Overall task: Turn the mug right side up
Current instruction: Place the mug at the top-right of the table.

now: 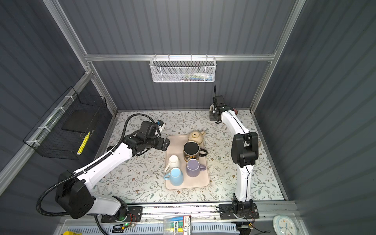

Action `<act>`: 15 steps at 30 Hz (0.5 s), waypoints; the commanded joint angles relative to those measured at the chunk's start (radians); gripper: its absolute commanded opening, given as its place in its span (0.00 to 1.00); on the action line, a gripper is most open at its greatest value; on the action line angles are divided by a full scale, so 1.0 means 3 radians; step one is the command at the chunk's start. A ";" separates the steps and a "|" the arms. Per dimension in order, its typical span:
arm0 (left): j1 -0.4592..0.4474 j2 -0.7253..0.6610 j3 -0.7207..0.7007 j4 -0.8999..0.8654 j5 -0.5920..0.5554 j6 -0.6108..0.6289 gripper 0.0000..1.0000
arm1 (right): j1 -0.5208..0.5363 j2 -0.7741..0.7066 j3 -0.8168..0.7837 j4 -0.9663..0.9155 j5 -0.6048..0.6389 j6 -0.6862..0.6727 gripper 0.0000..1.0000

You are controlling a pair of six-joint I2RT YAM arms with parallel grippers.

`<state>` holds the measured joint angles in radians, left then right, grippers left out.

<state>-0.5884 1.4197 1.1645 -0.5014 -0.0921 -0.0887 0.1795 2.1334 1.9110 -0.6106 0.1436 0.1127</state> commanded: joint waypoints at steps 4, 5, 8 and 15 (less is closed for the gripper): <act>-0.0007 -0.0029 -0.0057 -0.0059 -0.0021 0.0009 1.00 | -0.0051 0.0195 0.0329 0.0032 0.0231 -0.0088 0.00; -0.0007 -0.0028 -0.0057 -0.0057 -0.0010 0.0005 1.00 | -0.0051 0.0236 0.0359 0.0015 0.0236 -0.0097 0.00; -0.0007 -0.0018 -0.0036 -0.0083 0.0000 0.0004 1.00 | -0.0056 0.0320 0.0437 -0.0028 0.0239 -0.0115 0.00; -0.0007 -0.0018 -0.0054 -0.0110 0.0000 0.0014 1.00 | -0.0092 0.0457 0.0607 -0.0124 0.0236 -0.0145 0.00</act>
<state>-0.5884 1.4197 1.1603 -0.5030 -0.0944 -0.0891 0.1585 2.2757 2.0281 -0.6743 0.1883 0.0807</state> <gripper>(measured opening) 0.997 0.146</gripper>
